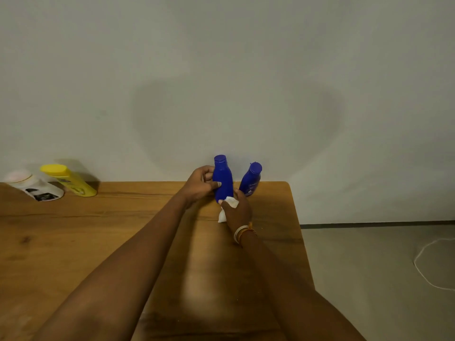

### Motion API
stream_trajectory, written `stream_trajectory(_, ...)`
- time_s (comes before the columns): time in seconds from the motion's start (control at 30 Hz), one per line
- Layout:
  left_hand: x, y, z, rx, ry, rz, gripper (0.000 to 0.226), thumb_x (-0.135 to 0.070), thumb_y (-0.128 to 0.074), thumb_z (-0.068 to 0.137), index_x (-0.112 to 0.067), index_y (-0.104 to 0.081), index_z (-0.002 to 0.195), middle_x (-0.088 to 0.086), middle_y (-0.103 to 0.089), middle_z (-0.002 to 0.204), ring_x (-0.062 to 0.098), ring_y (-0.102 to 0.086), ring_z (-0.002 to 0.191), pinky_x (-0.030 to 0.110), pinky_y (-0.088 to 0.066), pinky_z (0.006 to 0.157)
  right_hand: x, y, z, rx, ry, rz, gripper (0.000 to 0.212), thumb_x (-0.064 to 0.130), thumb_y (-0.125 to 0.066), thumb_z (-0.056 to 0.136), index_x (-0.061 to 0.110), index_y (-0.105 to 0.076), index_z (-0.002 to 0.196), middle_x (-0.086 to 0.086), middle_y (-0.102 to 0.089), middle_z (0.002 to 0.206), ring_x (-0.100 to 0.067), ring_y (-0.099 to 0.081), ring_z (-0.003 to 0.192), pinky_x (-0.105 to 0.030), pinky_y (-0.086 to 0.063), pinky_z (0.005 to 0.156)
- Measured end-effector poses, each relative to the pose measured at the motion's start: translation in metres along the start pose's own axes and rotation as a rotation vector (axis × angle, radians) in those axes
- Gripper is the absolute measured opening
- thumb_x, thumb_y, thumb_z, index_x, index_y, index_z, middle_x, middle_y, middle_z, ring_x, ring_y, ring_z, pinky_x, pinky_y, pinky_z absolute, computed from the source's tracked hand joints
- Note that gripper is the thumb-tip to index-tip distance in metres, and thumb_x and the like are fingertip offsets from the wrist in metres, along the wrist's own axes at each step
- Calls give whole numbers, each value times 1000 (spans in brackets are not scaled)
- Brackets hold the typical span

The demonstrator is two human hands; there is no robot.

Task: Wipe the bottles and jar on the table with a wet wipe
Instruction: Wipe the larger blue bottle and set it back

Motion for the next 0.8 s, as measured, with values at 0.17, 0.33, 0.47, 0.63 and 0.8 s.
stream_trajectory(0.17,3,1,3,-12,-69,19,39,8,-61,85,-5,-55,120,10,-64,115,20,-62,103,29,-53,88,-4,-7,8,-110,-32,-47,46,16,-68,86,6,-52,127,-12,-57,129,-26,-55,115,-30,-43,92)
stream_trajectory(0.33,8,3,3,-60,-107,-9,41,9,-64,82,-15,-56,115,-1,-63,107,7,-61,95,14,-52,73,-3,-10,11,-162,-56,-52,45,17,-65,88,7,-51,129,-12,-56,131,-28,-55,117,-32,-45,94)
stream_trajectory(0.47,14,1,1,-68,-112,-21,42,10,-65,80,-16,-57,112,-1,-63,106,7,-61,97,12,-52,74,-7,-13,11,-149,-72,-75,42,18,-63,90,7,-52,129,-12,-58,129,-26,-56,116,-30,-45,91)
stream_trajectory(0.63,13,-2,5,-56,-109,-33,44,11,-65,80,-10,-56,118,6,-64,114,18,-61,105,24,-52,87,-11,-14,11,-156,-107,-46,44,15,-64,89,5,-52,130,-13,-58,129,-27,-56,118,-35,-46,98)
stream_trajectory(0.8,14,-2,3,-60,-94,-40,54,12,-67,77,-10,-52,125,4,-61,118,15,-59,106,19,-53,81,-15,-11,9,-157,-120,-16,46,15,-64,88,6,-50,131,-11,-56,132,-25,-54,120,-29,-42,97)
Point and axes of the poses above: each hand's wrist, its own z-axis towards the middle knuckle, its own y-axis out of the back of the hand, x = y × z, the point moved 9 cm from there along z, towards the middle knuckle
